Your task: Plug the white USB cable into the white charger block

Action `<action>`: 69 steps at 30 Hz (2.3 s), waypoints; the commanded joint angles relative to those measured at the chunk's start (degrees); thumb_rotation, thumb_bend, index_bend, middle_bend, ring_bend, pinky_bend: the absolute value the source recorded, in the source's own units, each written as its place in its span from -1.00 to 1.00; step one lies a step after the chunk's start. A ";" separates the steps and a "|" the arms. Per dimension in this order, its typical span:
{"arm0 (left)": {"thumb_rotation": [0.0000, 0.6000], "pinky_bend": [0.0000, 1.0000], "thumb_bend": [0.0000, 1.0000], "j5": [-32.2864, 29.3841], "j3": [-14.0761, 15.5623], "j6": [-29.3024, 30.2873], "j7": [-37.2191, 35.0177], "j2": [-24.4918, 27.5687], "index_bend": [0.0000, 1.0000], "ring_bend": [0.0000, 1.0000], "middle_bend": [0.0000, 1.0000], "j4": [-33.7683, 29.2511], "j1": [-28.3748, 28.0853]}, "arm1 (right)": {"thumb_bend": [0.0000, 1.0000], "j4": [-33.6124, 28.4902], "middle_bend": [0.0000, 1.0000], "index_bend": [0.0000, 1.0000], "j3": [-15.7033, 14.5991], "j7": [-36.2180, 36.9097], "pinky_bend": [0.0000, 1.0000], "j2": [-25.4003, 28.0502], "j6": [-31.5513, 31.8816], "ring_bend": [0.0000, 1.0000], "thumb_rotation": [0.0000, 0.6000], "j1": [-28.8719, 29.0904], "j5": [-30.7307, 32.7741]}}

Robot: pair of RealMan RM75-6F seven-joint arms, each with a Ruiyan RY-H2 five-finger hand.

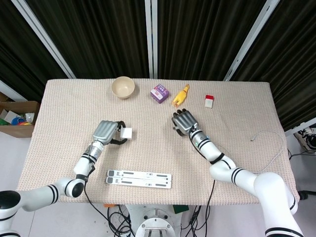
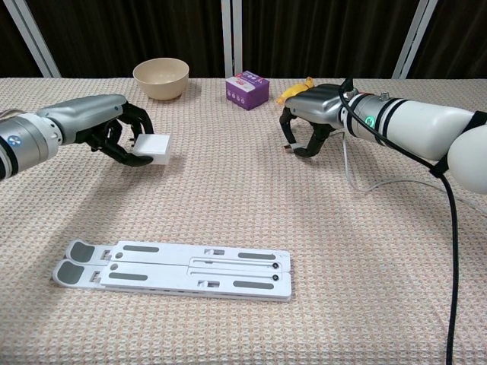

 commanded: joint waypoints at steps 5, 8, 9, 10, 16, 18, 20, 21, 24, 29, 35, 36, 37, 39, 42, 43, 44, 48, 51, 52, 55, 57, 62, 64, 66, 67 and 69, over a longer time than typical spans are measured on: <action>0.53 0.45 -0.56 -0.13 -1.05 0.31 0.33 2.12 0.03 0.40 -0.11 -2.13 -0.27 | -0.01 -10.42 0.01 0.46 3.22 2.78 -0.23 6.47 6.59 -0.31 1.00 -2.02 -0.95; 0.53 0.45 -0.56 -0.41 -1.74 0.29 1.21 3.59 0.03 0.40 -0.11 -3.91 -0.73 | 0.19 -15.63 0.15 0.47 4.44 1.82 -0.08 10.04 7.79 -0.14 1.00 -2.50 -0.29; 0.54 0.45 -0.56 -0.58 -1.98 0.24 1.53 4.03 0.03 0.40 -0.11 -4.45 -0.91 | 0.24 -17.05 0.17 0.47 4.67 1.22 -0.06 11.01 7.98 -0.11 1.00 -2.59 -0.03; 0.54 0.45 -0.56 -0.75 -2.22 0.21 1.87 4.43 0.03 0.40 -0.11 -4.96 -1.09 | 0.31 -18.40 0.21 0.47 4.91 0.59 -0.03 11.90 8.09 -0.08 1.00 -2.65 0.35; 0.56 0.45 -0.56 -2.39 -3.55 -0.47 4.83 6.38 0.03 0.40 -0.11 -7.54 -2.81 | 0.40 -25.45 0.27 0.47 5.77 -4.42 0.01 15.91 7.76 -0.03 1.00 -2.61 4.30; 0.57 0.45 -0.56 -3.52 -4.03 -1.08 5.85 6.72 0.03 0.40 -0.11 -7.87 -3.54 | 0.41 -27.28 0.28 0.47 5.83 -6.40 0.01 16.49 8.06 -0.03 1.00 -2.52 5.78; 0.58 0.45 -0.56 -4.62 -4.51 -1.68 6.42 7.03 0.03 0.40 -0.11 -8.10 -4.17 | 0.44 -28.76 0.29 0.47 5.75 -8.20 0.01 16.89 8.15 -0.03 1.00 -2.33 7.11; 0.58 0.45 -0.56 -5.26 -4.83 -1.98 6.81 7.27 0.03 0.40 -0.11 -8.25 -4.58 | 0.45 -29.61 0.30 0.47 5.68 -9.44 0.01 17.07 8.21 -0.03 1.00 -2.16 8.06; 0.59 0.45 -0.56 -6.74 -5.30 -2.61 8.27 8.02 0.03 0.40 -0.11 -8.73 -5.61 | 0.45 -31.23 0.30 0.47 5.37 -13.32 0.01 17.22 8.34 -0.03 1.00 -1.30 10.70; 0.60 0.45 -0.56 -9.21 -5.39 -3.72 10.81 9.12 0.03 0.40 -0.10 -10.27 -7.16 | 0.45 -32.59 0.30 0.47 4.94 -20.52 0.01 15.69 8.91 -0.03 1.00 1.20 15.64; 0.60 0.45 -0.56 -13.58 -5.84 -4.50 13.15 9.72 0.03 0.40 -0.10 -12.83 -9.10 | 0.45 -31.81 0.30 0.47 5.41 -26.56 0.02 11.78 10.20 -0.03 1.00 4.85 22.03; 0.60 0.45 -0.56 -14.62 -6.04 -4.51 13.52 9.84 0.03 0.40 -0.10 -13.41 -9.49 | 0.45 -31.55 0.30 0.47 5.57 -27.52 0.02 11.01 10.64 -0.03 1.00 5.49 23.26; 0.60 0.45 -0.56 -15.36 -6.17 -4.43 13.73 9.88 0.03 0.40 -0.10 -13.80 -9.73 | 0.45 -31.34 0.29 0.47 5.73 -28.06 0.02 10.42 11.00 -0.03 1.00 5.91 24.13; 0.60 0.45 -0.56 -17.04 -6.49 -4.35 13.90 9.96 0.03 0.40 -0.10 -14.64 -10.25 | 0.45 -30.86 0.29 0.47 6.11 -28.94 0.02 9.29 11.74 -0.03 1.00 6.74 25.79; 0.60 0.45 -0.56 -18.58 -6.85 -4.35 13.57 10.08 0.03 0.40 -0.10 -15.49 -10.89 | 0.45 -30.15 0.29 0.47 6.58 -29.18 0.02 8.07 12.68 -0.02 1.00 7.46 27.05; 0.60 0.45 -0.56 -18.79 -6.95 -4.34 13.26 10.06 0.03 0.40 -0.10 -15.66 -11.01 | 0.45 -29.93 0.29 0.47 6.72 -29.08 0.02 7.78 12.95 -0.02 1.00 7.59 27.26; 0.59 0.45 -0.56 -18.96 -7.08 -4.42 12.66 10.04 0.03 0.40 -0.10 -15.86 -11.13 | 0.45 -29.65 0.29 0.47 6.88 -28.80 0.02 7.45 13.26 -0.02 1.00 7.69 27.33; 0.60 0.45 -0.56 -18.56 -7.07 -4.51 10.94 9.91 0.03 0.40 -0.10 -16.01 -11.35 | 0.45 -29.09 0.30 0.47 7.41 -27.15 0.02 6.87 13.72 -0.02 1.00 7.73 27.15; 0.60 0.45 -0.56 -17.97 -6.94 -4.25 9.91 9.60 0.03 0.40 -0.10 -15.87 -11.49 | 0.45 -28.75 0.30 0.47 7.60 -26.03 0.02 6.57 13.91 -0.01 1.00 7.76 26.59; 0.60 0.45 -0.56 -17.90 -6.90 -4.28 9.69 9.57 0.03 0.40 -0.10 -15.83 -11.58 | 0.45 -28.68 0.30 0.47 7.62 -25.82 0.02 6.50 13.94 -0.01 1.00 7.79 26.46; 0.59 0.45 -0.56 -17.65 -6.58 -3.91 9.66 9.50 0.03 0.40 -0.10 -15.44 -11.86 | 0.45 -28.58 0.30 0.47 7.55 -25.25 0.02 6.34 14.39 -0.01 1.00 7.77 25.76; 0.59 0.45 -0.56 -17.81 -6.42 -3.79 9.52 9.51 0.03 0.40 -0.10 -15.42 -11.98 | 0.45 -28.54 0.31 0.47 7.59 -24.53 0.02 6.28 14.69 -0.01 1.00 7.62 25.17; 0.59 0.45 -0.56 -18.33 -6.24 -3.85 8.97 9.52 0.03 0.40 -0.10 -15.63 -12.35 | 0.45 -28.12 0.31 0.47 7.62 -23.91 0.02 6.00 14.71 -0.01 1.00 7.79 24.55; 0.59 0.45 -0.56 -18.34 -6.21 -3.94 8.64 9.53 0.03 0.40 -0.10 -15.75 -12.47 | 0.45 -27.91 0.31 0.47 7.52 -24.20 0.02 5.87 14.59 -0.01 1.00 8.03 24.55; 0.59 0.45 -0.56 -18.45 -6.23 -4.09 8.12 9.63 0.03 0.40 -0.10 -15.93 -12.54 | 0.45 -27.76 0.31 0.47 7.40 -24.52 0.02 5.73 14.50 -0.01 1.00 8.26 24.57; 0.59 0.45 -0.56 -18.56 -6.28 -4.13 7.84 9.67 0.03 0.40 -0.10 -15.99 -12.55 | 0.45 -27.71 0.31 0.47 7.38 -24.61 0.02 5.67 14.52 -0.01 1.00 8.34 24.57; 0.59 0.45 -0.56 -18.64 -6.16 -4.20 7.61 9.79 0.03 0.40 -0.10 -15.93 -12.63 | 0.45 -27.55 0.31 0.47 7.26 -24.84 0.02 5.54 14.51 0.00 1.00 8.47 24.61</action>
